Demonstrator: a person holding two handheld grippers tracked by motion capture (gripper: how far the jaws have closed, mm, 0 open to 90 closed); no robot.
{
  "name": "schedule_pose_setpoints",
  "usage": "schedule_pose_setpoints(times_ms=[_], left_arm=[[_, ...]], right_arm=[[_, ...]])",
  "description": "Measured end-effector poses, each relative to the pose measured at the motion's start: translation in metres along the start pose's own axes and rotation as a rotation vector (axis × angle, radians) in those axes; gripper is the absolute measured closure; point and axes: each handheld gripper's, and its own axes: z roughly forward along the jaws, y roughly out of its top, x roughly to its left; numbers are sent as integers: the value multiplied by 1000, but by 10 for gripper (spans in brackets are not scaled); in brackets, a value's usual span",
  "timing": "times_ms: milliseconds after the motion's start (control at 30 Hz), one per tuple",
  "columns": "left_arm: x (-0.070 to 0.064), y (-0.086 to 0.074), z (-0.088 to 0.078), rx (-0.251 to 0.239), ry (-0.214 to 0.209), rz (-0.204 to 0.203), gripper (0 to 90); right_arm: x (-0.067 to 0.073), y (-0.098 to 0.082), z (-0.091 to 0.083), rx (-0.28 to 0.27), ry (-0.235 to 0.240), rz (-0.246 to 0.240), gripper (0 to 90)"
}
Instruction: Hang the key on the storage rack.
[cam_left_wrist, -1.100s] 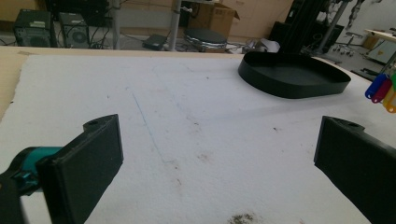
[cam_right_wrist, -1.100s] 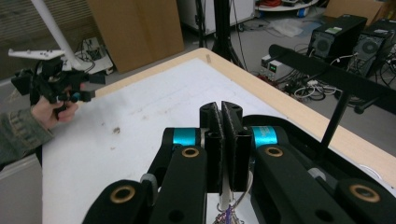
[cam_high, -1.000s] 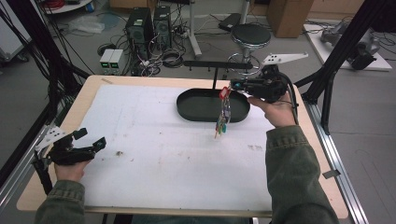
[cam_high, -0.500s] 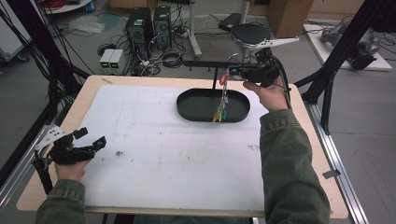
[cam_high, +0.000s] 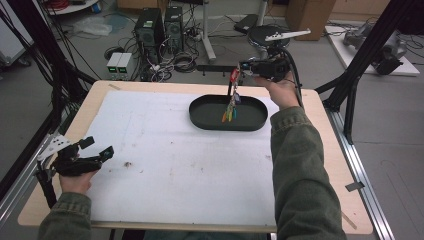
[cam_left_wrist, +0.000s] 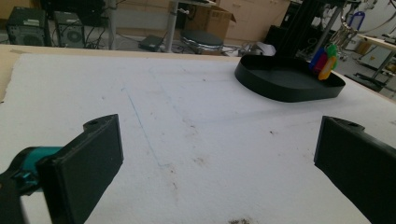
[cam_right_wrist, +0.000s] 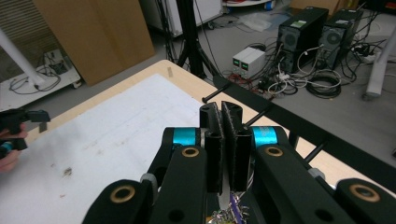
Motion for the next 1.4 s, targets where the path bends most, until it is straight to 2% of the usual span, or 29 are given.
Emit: schedule_pose_setpoints(times_ms=[400, 600, 700, 867, 1000, 1400], left_arm=[[1, 0, 0, 0, -3, -3, 17], [1, 0, -2, 1, -1, -2, 17], [1, -1, -2, 0, 0, -2, 17], [1, -1, -1, 4, -4, 0, 17], [1, -1, -1, 4, -4, -2, 17], [2, -1, 0, 1, -7, -4, 17]], right_arm=[[-8, 13, 18, -3, -52, 42, 878], [-6, 19, 29, 10, -73, 38, 878], [-6, 21, 34, -6, -62, 45, 878], [-8, 22, 47, 13, -76, 50, 878], [-9, 21, 55, -3, -79, 68, 878], [-3, 22, 73, 0, -70, 75, 877]])
